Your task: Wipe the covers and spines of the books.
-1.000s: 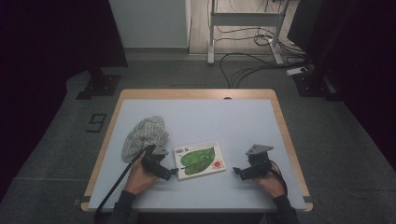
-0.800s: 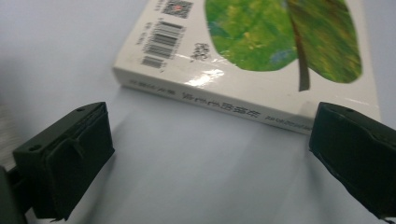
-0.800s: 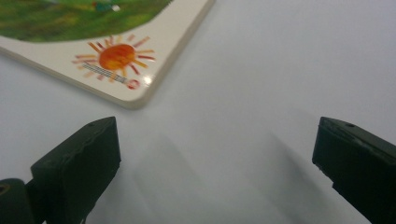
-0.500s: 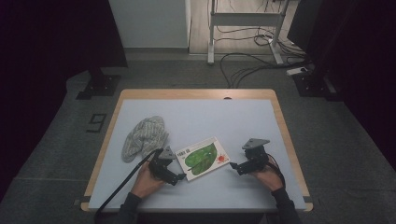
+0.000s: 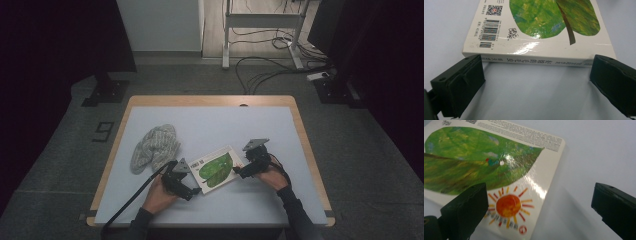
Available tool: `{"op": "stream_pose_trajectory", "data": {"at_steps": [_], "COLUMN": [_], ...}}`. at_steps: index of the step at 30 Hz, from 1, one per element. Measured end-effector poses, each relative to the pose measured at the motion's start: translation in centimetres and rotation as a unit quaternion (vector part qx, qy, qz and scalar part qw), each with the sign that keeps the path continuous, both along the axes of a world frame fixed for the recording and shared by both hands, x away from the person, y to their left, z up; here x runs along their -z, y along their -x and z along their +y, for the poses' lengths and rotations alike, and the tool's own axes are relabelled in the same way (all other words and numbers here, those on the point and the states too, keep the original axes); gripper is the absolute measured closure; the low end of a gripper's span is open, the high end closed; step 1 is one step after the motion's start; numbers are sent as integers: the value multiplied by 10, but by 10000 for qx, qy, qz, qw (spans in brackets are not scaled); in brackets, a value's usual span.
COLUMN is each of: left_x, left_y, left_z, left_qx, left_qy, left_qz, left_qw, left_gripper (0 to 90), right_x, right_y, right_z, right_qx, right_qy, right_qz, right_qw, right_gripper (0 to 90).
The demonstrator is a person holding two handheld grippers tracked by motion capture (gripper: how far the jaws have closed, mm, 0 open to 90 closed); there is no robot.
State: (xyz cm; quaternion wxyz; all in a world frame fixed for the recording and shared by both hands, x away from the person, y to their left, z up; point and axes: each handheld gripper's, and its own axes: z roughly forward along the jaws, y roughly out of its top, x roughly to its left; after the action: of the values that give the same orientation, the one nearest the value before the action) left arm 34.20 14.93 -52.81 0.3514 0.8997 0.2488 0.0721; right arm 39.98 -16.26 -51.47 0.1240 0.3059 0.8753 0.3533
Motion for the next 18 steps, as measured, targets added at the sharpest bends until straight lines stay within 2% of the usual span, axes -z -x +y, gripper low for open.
{"op": "stream_pose_trajectory", "data": {"at_steps": [6,15,18], "left_x": [0,0,0], "left_y": [0,0,0], "left_z": [0,0,0], "left_qx": [-1,0,0], "left_qy": [4,8,7], "left_qz": [4,7,7], "left_qw": [10000,10000,10000], "left_gripper": [0,0,0], "right_x": [5,11,13], "right_y": [-15,-33,-36], "right_z": [14,28,32], "right_qx": [-72,-194,-203], "right_qy": [-81,-403,-460], "right_qz": [171,544,558], "right_qw": [9998,9975,9972], "right_gripper": [0,0,0]}}
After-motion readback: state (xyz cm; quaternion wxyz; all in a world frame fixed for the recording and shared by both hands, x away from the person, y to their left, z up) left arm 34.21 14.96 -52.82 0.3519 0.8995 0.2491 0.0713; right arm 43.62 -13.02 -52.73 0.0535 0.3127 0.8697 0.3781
